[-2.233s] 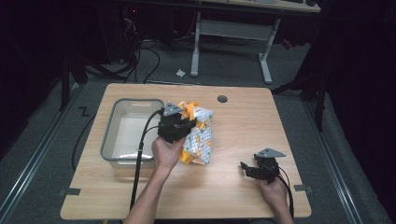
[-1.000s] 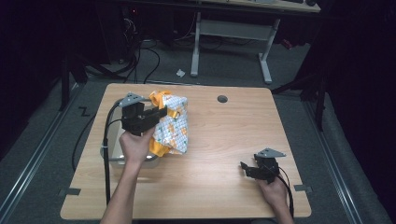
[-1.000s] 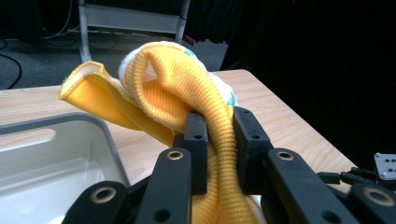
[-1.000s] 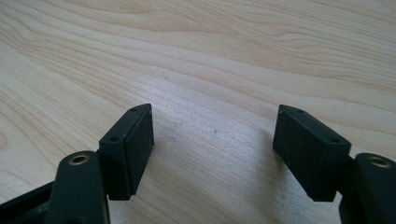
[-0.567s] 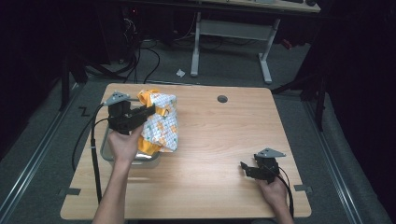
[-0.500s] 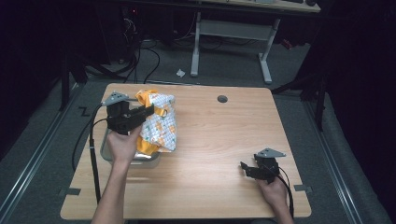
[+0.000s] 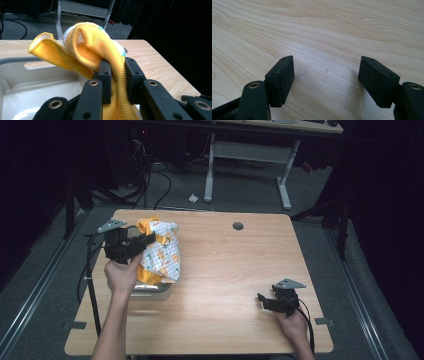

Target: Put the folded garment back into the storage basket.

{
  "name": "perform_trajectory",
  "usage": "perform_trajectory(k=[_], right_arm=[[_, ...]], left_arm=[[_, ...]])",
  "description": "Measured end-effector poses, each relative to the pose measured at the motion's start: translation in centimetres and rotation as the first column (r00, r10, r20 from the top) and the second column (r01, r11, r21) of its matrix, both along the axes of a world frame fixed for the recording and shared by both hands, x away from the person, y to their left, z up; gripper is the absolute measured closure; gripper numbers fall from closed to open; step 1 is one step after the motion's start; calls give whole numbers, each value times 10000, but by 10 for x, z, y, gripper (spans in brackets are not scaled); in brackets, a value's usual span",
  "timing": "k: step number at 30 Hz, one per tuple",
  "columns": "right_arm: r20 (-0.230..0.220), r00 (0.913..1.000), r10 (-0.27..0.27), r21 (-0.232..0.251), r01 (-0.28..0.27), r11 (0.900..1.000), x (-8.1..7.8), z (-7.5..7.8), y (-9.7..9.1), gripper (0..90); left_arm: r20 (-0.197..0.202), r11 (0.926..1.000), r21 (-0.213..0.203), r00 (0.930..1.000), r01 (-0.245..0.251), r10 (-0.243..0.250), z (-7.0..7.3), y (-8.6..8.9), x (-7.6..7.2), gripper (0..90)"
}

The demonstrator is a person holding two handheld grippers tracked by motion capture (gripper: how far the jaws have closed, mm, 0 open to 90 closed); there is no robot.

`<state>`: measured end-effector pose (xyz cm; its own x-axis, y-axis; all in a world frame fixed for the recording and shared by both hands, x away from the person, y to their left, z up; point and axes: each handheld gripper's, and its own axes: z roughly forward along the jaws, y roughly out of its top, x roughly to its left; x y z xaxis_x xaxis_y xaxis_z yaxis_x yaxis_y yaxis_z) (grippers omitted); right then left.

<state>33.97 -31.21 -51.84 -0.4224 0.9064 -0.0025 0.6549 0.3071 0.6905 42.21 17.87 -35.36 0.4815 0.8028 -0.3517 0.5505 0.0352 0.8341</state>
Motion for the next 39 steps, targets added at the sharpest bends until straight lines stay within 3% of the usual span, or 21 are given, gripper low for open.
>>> perform_trajectory(k=[17, 27, 39], right_arm=[[3, 10000, -16, 2, 16, 10000, 0, 0, 0, 293], [1, 10000, -16, 1, 16, 10000, 0, 0, 0, 293], [-1, 10000, -26, 0, 26, 10000, 0, 0, 0, 293]], left_arm=[[-668, 9997, 237, 9977, -75, 90, -28, 17, 18, 776], [-1015, 9941, 1051, 9941, -273, 380, -42, 20, 30, 774], [-1648, 9893, 1335, 9830, -591, 809, -67, 25, 41, 775]])
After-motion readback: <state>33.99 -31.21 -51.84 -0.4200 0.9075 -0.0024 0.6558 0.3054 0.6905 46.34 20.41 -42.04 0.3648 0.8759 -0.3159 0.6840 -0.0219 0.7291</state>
